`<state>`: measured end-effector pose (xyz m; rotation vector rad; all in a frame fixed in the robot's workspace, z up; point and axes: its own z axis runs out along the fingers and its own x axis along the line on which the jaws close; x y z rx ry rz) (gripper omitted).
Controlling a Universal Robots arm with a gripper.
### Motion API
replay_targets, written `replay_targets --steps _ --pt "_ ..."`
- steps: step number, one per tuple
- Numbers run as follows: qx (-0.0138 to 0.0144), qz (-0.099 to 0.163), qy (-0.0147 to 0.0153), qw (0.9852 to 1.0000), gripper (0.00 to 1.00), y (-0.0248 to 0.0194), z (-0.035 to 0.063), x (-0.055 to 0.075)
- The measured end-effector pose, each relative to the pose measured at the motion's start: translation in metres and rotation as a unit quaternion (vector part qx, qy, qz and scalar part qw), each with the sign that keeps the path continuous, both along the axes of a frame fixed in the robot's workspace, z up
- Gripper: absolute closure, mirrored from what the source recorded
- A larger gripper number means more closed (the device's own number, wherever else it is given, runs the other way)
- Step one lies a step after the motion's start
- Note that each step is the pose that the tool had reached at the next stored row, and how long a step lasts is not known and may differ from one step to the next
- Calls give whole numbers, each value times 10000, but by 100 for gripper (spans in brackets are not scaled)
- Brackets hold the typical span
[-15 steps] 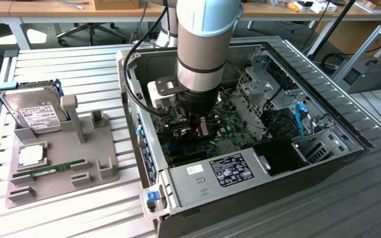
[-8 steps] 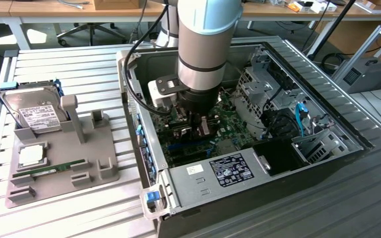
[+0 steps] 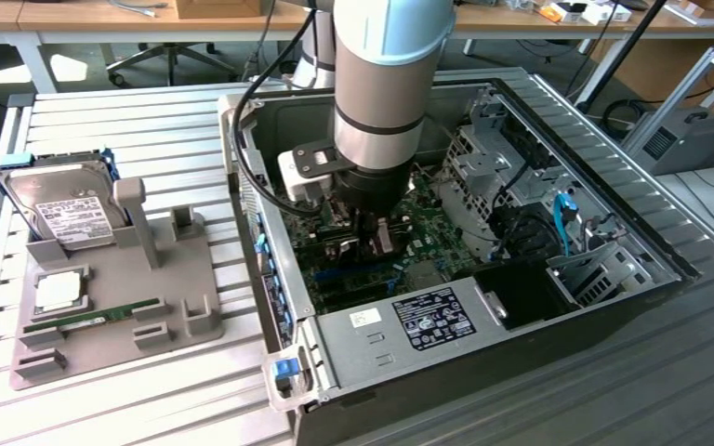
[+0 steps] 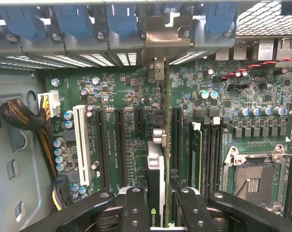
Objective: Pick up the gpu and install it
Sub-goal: 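Insert the gpu into the slot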
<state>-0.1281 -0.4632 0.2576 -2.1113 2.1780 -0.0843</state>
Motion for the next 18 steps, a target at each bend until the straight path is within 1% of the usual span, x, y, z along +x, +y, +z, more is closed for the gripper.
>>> replay_targets --steps 3,4,18 --pt "0 0 0 10000 73 -3 0 0" --pt "0 0 0 10000 73 -13 0 0" --pt "4 0 0 10000 73 -13 -16 -4"
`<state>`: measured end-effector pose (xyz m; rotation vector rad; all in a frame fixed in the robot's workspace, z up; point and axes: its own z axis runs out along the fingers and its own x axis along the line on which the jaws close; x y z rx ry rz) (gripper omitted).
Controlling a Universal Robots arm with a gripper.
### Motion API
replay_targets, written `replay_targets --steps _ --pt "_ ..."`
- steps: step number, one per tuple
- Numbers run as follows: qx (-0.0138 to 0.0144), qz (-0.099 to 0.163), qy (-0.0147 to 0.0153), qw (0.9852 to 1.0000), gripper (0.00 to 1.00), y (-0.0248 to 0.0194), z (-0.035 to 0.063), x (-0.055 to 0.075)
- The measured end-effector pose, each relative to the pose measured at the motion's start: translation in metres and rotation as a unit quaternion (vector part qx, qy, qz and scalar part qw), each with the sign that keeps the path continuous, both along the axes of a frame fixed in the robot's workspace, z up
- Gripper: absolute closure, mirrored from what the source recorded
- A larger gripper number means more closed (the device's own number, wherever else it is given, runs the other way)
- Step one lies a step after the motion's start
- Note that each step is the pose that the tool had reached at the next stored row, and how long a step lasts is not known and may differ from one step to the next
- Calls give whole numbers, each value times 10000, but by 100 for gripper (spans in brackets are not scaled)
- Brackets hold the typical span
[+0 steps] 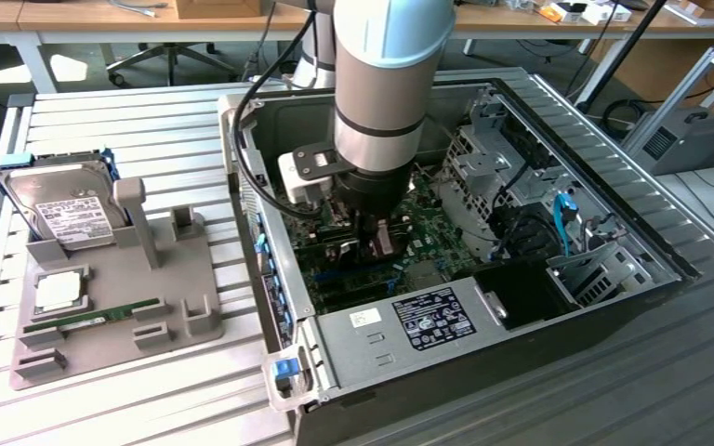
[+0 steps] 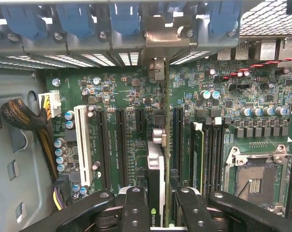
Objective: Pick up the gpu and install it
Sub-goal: 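Insert the gpu into the slot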
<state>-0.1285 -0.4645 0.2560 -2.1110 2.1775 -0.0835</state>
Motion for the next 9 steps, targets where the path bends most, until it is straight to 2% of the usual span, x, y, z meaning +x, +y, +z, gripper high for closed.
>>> replay_targets --steps 9 --pt "-1 -1 0 10000 73 0 -14 -19"
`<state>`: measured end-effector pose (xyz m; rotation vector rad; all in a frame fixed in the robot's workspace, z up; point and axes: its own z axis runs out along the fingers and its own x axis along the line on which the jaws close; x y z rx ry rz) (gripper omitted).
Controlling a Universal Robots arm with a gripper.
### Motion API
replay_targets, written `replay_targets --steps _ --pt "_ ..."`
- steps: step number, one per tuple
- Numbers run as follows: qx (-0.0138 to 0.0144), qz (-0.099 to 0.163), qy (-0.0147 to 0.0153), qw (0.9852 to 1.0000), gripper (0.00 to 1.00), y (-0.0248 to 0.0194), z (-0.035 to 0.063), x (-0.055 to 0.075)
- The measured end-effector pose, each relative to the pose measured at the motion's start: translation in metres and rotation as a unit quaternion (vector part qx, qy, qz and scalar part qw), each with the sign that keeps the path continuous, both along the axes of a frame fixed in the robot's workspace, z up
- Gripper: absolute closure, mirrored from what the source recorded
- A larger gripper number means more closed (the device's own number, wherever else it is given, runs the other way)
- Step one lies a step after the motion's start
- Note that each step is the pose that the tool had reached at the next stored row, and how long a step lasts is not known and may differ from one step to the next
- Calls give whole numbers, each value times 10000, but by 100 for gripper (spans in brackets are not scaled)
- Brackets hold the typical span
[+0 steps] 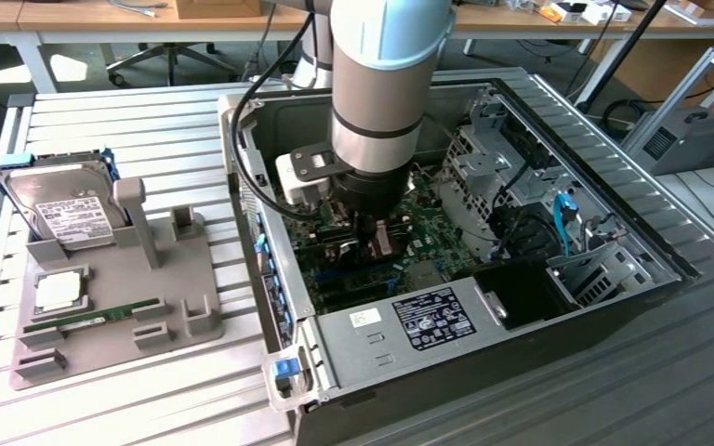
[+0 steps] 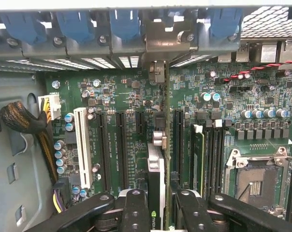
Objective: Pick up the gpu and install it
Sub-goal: 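Insert the gpu into the slot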
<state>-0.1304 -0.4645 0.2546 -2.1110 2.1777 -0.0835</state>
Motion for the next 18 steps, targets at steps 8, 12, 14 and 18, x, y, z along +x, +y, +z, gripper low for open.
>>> replay_targets --steps 8,12,14,18 --pt "0 -14 0 10000 73 0 0 0" --pt "0 -49 0 10000 73 0 0 0" --pt "0 -69 0 10000 73 0 1 0" --pt "0 -90 0 10000 73 0 2 0"
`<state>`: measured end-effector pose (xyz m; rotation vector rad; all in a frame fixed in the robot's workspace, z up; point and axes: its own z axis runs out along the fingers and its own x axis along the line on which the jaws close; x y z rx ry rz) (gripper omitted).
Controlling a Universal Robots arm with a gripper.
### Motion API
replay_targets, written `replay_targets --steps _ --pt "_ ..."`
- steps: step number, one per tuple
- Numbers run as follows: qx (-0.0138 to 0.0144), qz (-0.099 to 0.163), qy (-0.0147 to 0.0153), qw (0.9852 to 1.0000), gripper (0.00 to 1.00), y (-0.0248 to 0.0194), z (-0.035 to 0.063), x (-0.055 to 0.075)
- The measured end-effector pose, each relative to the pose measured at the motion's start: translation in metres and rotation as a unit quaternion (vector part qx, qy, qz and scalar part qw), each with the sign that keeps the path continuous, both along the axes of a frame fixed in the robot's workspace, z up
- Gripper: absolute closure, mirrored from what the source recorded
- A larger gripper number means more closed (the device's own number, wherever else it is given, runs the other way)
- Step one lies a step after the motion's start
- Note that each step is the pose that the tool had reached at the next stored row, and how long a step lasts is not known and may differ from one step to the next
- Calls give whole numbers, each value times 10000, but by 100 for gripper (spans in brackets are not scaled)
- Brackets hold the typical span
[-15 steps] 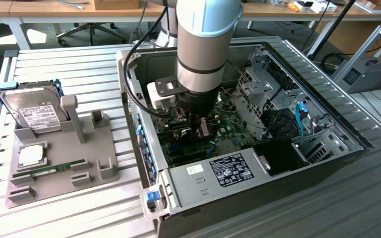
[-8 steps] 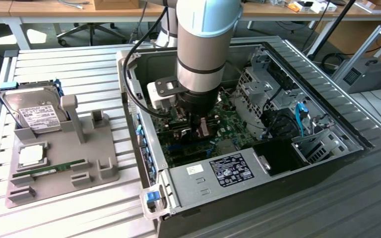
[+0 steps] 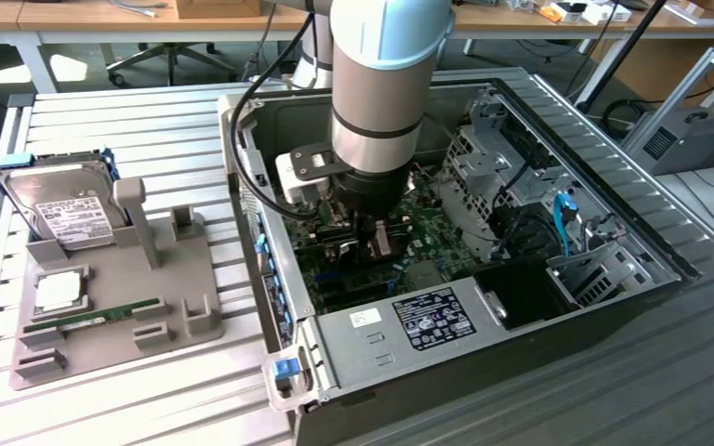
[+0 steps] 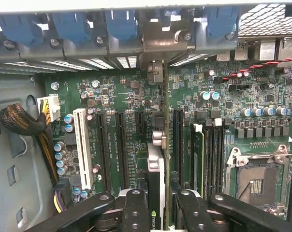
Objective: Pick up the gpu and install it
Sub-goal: 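Insert the gpu into the slot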
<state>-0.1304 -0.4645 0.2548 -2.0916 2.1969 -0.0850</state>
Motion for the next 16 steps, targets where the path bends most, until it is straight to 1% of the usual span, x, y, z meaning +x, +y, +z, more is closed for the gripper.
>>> replay_targets --steps 5,9,16 --pt "0 -3 0 10000 73 0 0 0" --pt "7 -4 0 10000 73 3 0 -1" --pt "11 -3 0 10000 73 2 -22 -5"
